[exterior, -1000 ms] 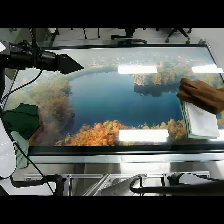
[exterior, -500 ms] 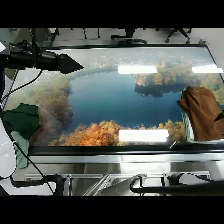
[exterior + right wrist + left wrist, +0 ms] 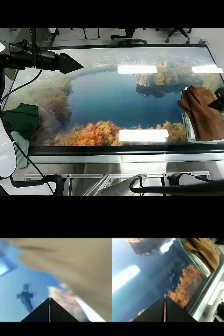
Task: Fold the shirts.
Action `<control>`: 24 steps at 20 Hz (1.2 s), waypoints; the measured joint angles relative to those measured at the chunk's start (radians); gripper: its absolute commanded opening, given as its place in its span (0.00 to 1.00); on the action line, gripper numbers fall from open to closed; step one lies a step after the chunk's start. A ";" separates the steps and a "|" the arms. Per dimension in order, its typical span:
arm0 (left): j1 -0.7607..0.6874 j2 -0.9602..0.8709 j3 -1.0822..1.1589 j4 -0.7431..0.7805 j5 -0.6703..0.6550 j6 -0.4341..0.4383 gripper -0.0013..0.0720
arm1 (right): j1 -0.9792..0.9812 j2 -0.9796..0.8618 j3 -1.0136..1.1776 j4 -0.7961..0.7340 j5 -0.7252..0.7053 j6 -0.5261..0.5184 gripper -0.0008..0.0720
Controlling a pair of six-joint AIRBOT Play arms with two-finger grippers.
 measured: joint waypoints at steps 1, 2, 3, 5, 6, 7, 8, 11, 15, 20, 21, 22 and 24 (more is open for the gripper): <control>0.000 0.001 -0.002 0.000 -0.009 -0.009 0.03 | 0.065 0.000 0.001 0.019 -0.025 -0.032 0.04; 0.000 0.006 -0.014 0.000 -0.018 -0.019 0.03 | 0.133 0.000 0.000 0.028 -0.043 -0.058 0.04; -0.001 0.020 -0.042 0.001 -0.027 -0.028 0.03 | 0.206 0.000 -0.004 0.032 -0.060 -0.079 0.04; -0.002 0.071 -0.142 0.005 -0.029 -0.038 0.03 | 0.374 0.000 -0.026 0.017 -0.086 -0.113 0.04; -0.002 0.111 -0.221 0.011 -0.022 -0.038 0.03 | 0.463 0.000 -0.045 -0.002 -0.097 -0.123 0.04; -0.002 0.154 -0.305 0.018 -0.009 -0.037 0.03 | 0.546 0.003 -0.070 -0.021 -0.106 -0.131 0.04; -0.002 0.205 -0.401 0.028 0.005 -0.033 0.03 | 0.626 0.008 -0.103 -0.040 -0.112 -0.138 0.04; -0.002 0.359 -0.698 0.065 0.043 -0.022 0.03 | 0.804 0.042 -0.228 -0.077 -0.129 -0.146 0.04; -0.002 0.527 -0.984 0.079 0.084 -0.011 0.03 | 0.910 0.112 -0.358 -0.104 -0.183 -0.158 0.04; -0.002 0.661 -1.114 0.084 0.111 -0.009 0.04 | 0.940 0.144 -0.398 -0.108 -0.221 -0.175 0.04; -0.002 0.681 -1.123 0.084 0.117 -0.009 0.04 | 0.942 0.146 -0.401 -0.101 -0.222 -0.175 0.04; -0.002 0.698 -1.130 0.085 0.123 -0.009 0.04 | 0.943 0.148 -0.403 -0.097 -0.222 -0.175 0.04; -0.002 0.730 -1.138 0.087 0.131 -0.009 0.04 | 0.945 0.149 -0.405 -0.086 -0.222 -0.175 0.04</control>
